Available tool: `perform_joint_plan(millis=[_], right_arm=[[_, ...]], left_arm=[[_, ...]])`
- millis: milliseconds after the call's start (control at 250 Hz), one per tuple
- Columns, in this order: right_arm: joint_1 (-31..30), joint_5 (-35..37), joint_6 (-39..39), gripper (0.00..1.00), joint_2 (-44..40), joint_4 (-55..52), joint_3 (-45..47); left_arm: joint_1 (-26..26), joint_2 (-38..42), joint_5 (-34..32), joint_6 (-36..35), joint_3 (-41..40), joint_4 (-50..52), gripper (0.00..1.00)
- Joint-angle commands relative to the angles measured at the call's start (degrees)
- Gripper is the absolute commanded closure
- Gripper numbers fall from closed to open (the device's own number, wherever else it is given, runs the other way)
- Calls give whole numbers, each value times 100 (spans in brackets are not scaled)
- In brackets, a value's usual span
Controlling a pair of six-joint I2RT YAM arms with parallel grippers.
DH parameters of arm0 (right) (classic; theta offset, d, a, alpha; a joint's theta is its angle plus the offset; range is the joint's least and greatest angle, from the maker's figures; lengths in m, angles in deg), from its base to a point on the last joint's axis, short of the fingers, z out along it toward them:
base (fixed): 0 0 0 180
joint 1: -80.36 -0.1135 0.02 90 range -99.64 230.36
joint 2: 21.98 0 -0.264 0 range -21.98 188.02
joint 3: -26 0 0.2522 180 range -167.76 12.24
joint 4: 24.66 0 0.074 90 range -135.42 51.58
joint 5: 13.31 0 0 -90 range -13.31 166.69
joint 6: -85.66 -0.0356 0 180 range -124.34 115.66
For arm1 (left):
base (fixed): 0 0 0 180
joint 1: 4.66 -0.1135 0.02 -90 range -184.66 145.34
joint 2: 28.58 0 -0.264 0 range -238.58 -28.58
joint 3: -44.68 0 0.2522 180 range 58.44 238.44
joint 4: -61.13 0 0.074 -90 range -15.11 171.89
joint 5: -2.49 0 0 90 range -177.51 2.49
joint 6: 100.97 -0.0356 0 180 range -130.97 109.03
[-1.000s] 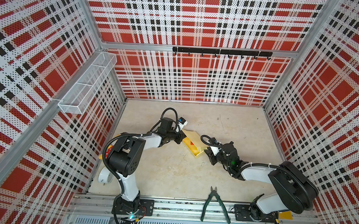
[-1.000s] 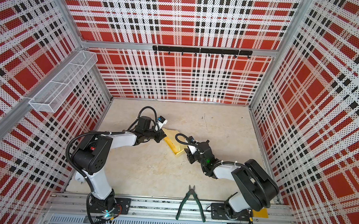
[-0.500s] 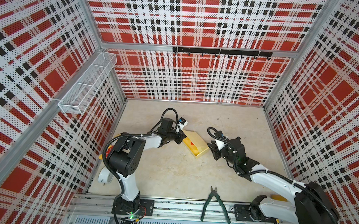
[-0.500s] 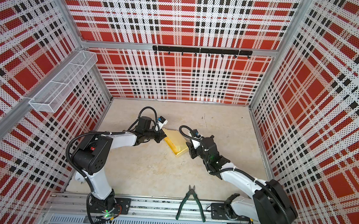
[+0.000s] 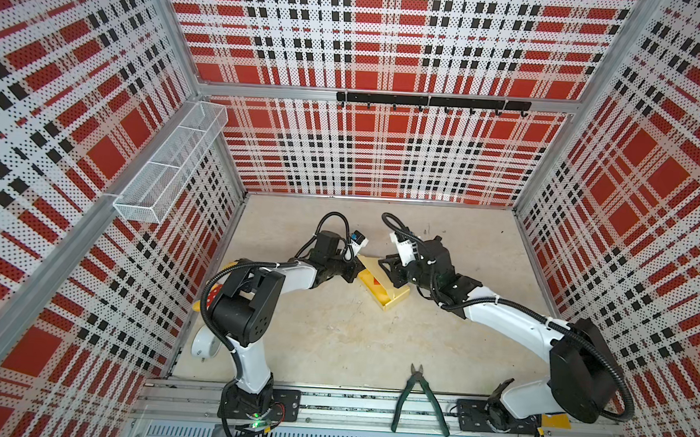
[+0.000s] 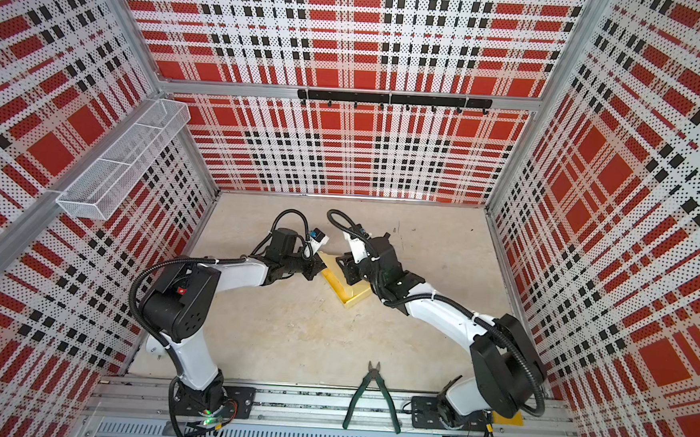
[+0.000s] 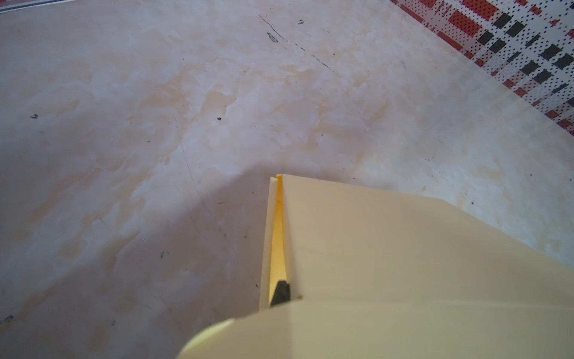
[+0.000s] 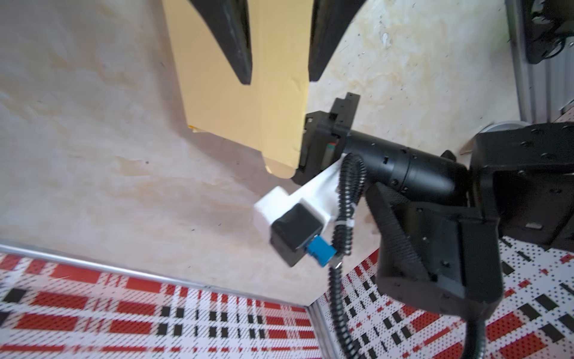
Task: Assemble paper box
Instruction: Fold the lid at the center of the table, then close the paper box at the center of the table.
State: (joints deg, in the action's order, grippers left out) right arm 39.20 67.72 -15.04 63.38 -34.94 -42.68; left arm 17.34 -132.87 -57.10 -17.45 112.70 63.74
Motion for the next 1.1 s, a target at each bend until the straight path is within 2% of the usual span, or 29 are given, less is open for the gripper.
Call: perform_joint_plan(millis=[0,420,608,736,892,1092], right_arm=[[-264,-55,44,62,195,-336,-212],[-337,293,225,62,410,-640,-241],[-330,386,304,65,535,-690,-229],[-331,471,362,65,611,-744,-202],[-323,509,384,65,666,-740,-160],[-304,594,358,66,691,-700,-97]], left_arm=[[44,93,-106,-2,-134,202,92],[44,100,-110,-1,-134,193,92],[50,110,-135,15,-140,193,86],[44,150,-201,41,-150,193,74],[24,374,-261,69,-261,176,68],[-59,871,-283,207,-538,291,52]])
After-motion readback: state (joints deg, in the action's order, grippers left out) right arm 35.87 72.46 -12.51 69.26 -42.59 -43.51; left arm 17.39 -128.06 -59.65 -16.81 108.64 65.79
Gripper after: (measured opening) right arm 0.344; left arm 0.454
